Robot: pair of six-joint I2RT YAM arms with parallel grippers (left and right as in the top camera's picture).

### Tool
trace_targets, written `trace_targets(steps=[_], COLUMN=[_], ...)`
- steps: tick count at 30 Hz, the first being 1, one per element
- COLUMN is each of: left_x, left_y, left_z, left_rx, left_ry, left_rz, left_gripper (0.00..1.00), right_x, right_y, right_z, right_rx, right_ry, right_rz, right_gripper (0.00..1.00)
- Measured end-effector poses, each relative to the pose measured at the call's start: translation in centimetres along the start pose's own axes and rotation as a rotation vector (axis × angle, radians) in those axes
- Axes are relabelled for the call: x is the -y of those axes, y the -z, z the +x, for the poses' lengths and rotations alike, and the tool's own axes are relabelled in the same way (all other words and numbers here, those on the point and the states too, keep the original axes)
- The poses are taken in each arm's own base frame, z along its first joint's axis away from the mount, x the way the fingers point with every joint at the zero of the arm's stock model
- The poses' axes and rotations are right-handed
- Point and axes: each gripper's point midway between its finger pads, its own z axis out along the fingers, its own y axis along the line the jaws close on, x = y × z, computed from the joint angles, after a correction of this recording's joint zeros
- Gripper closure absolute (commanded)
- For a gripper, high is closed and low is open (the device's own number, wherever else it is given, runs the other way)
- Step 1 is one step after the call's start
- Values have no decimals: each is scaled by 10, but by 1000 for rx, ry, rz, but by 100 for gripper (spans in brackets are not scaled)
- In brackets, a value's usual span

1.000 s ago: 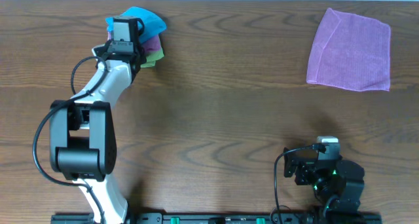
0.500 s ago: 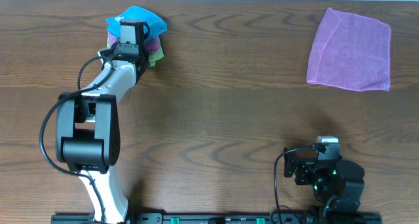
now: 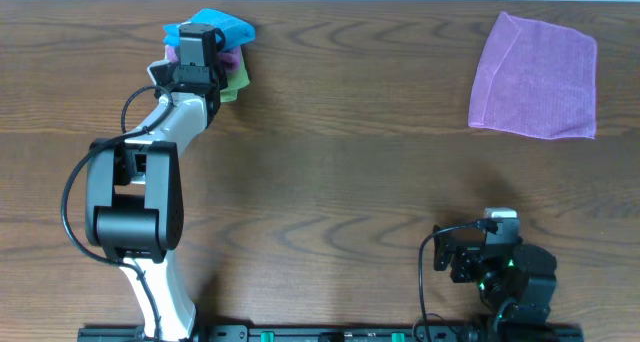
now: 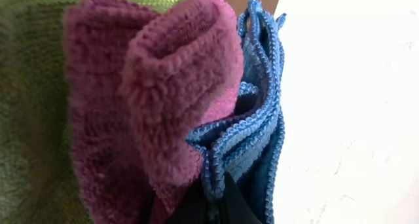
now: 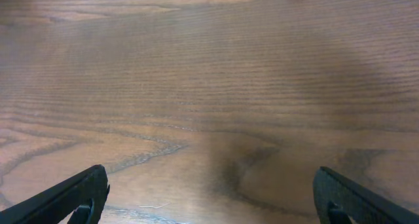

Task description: Fold the cloth

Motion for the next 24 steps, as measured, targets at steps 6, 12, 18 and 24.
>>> trace_targets(steps=[6, 12, 18, 24], left_x=[2, -13, -25, -18], left_y=[6, 12, 14, 17], left_z=[-2, -10, -15, -15], left_rx=[3, 26, 33, 23], left_ry=[-1, -19, -29, -79], left_rz=[-12, -93, -147, -134], left_gripper=[93, 83, 5, 5], right_x=[0, 0, 0, 0], right_y=[0, 0, 0, 0], right_z=[0, 0, 0, 0], right_rx=[0, 0, 0, 0], right_ry=[0, 0, 0, 0], right_rz=[0, 0, 0, 0], right_gripper=[1, 1, 1, 1])
